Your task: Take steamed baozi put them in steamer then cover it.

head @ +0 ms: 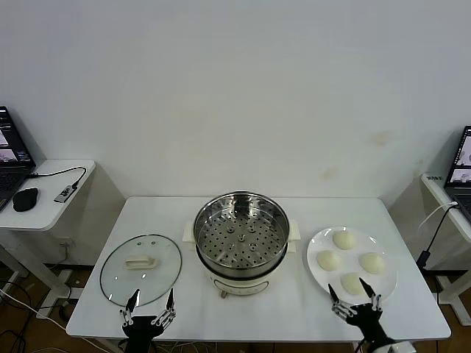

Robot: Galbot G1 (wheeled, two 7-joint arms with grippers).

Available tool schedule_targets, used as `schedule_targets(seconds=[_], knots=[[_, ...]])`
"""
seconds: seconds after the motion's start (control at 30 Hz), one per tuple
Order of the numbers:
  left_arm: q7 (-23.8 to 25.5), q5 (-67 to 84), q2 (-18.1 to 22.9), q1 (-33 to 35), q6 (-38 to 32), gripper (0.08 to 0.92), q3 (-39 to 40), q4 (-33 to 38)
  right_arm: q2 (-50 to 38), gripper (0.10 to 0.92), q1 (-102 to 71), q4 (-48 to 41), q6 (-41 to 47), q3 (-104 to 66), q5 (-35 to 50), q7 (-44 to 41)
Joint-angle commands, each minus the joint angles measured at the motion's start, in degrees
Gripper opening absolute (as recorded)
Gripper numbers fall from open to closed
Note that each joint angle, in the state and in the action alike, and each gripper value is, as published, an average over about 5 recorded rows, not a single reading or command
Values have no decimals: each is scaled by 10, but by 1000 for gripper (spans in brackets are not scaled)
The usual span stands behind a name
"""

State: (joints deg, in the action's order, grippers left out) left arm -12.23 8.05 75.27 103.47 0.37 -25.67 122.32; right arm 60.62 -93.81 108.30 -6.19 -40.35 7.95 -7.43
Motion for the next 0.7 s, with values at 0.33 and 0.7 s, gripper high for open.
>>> schedule_targets(seconds=[0.33, 0.7], knots=[[12, -88, -21, -36, 29, 823, 0, -17, -282, 823, 266, -118, 109, 33, -264, -259], [20, -99, -28, -38, 29, 823, -3, -17, -384, 823, 520, -241, 91, 306, -292, -452]])
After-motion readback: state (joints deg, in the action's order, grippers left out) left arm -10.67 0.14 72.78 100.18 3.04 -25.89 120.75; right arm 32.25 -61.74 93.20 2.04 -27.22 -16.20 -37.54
